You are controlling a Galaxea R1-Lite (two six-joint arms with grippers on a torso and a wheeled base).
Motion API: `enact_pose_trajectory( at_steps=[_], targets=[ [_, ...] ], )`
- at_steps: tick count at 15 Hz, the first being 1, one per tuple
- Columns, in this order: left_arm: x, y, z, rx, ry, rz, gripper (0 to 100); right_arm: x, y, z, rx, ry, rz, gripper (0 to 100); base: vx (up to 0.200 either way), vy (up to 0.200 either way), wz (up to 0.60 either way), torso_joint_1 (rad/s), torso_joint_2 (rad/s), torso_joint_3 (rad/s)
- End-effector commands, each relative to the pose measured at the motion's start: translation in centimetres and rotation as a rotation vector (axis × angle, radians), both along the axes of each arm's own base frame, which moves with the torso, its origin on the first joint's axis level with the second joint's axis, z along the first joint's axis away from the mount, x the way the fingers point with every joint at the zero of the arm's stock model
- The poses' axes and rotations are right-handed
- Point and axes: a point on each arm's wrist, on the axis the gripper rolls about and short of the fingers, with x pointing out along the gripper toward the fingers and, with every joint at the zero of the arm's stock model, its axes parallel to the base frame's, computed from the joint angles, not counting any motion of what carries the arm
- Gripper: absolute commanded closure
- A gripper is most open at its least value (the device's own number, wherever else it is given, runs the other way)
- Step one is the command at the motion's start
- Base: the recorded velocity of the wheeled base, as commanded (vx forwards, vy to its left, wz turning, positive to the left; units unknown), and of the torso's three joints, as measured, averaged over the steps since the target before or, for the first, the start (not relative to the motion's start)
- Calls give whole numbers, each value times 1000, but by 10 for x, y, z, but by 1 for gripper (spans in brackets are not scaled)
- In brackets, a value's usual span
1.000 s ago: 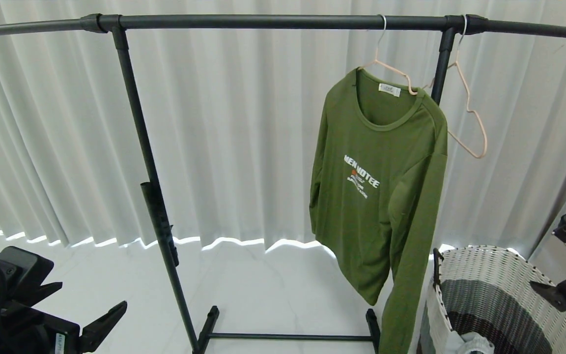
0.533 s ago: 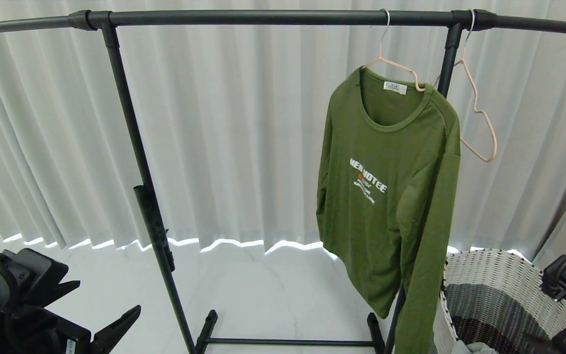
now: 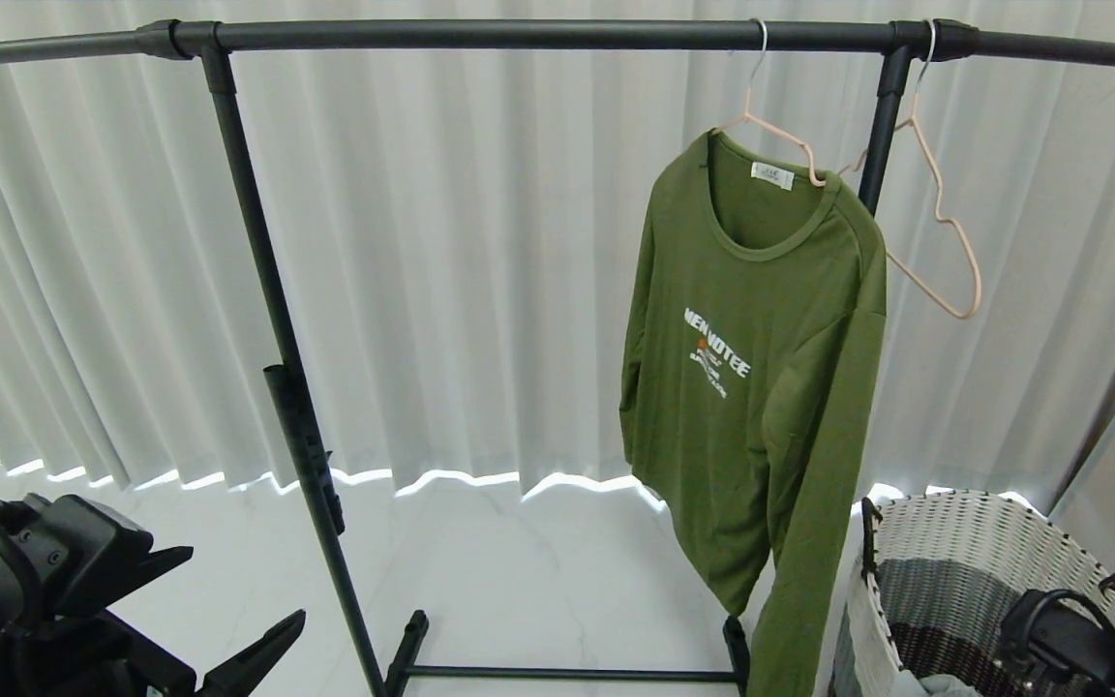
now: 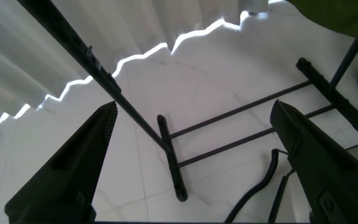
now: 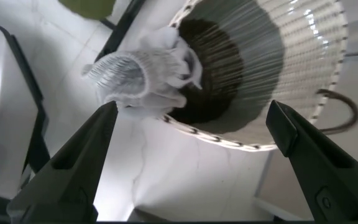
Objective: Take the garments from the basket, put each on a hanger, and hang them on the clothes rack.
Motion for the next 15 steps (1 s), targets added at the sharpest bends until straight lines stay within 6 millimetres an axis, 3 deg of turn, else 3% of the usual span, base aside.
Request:
enact_pose_trajectory(
  at_steps=[1, 11, 15],
  targets=[
    [-1, 0, 1, -2, -8, -6, 0, 2, 1, -30, -6, 129, -46, 0, 0, 0, 0, 0, 0, 0],
    [-2, 0, 0, 1, -4, -7, 0, 38, 4, -39, -23, 123, -111, 0, 0, 0, 0, 0, 0, 0],
    [-3, 0, 0, 0, -12, -5, 0, 43, 3, -44, -37, 125, -131, 0, 0, 0, 0, 0, 0, 0]
  ],
)
